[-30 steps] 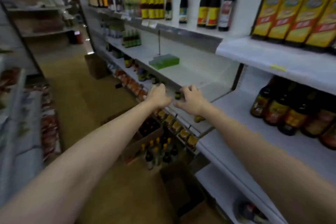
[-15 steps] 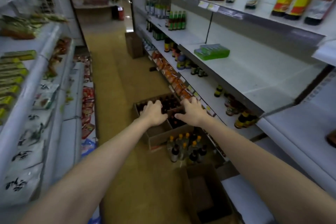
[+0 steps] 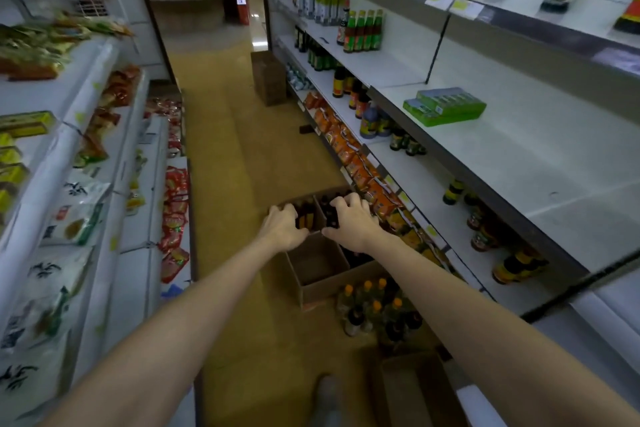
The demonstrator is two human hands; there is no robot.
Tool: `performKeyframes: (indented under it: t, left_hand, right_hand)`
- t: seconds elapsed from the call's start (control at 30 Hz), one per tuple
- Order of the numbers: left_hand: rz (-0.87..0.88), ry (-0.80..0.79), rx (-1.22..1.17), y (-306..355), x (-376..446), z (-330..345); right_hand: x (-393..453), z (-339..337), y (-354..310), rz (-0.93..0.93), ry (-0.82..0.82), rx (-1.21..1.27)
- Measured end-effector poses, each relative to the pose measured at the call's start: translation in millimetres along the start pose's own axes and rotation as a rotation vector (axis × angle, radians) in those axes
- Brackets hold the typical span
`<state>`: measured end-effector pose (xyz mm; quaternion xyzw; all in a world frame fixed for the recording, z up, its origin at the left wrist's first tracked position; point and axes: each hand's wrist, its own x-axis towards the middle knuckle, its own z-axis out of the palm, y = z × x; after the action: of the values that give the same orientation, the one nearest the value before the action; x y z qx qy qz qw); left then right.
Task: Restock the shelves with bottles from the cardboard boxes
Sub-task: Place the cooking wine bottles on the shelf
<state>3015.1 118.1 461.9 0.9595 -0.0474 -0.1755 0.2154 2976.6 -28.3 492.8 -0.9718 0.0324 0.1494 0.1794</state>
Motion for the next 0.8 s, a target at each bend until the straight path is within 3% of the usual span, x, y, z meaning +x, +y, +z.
performKeyframes:
  t: [0.33, 0.8]
  left_hand:
    - [0.027, 0.039, 0.053, 36, 155, -79]
    - [-0.042, -0.144, 0.089, -7, 339, -70]
  right_hand:
    - [183, -46, 5, -0.046, -0.089, 0.092]
    - [364, -47, 6, -0.004, -0.236, 0.102]
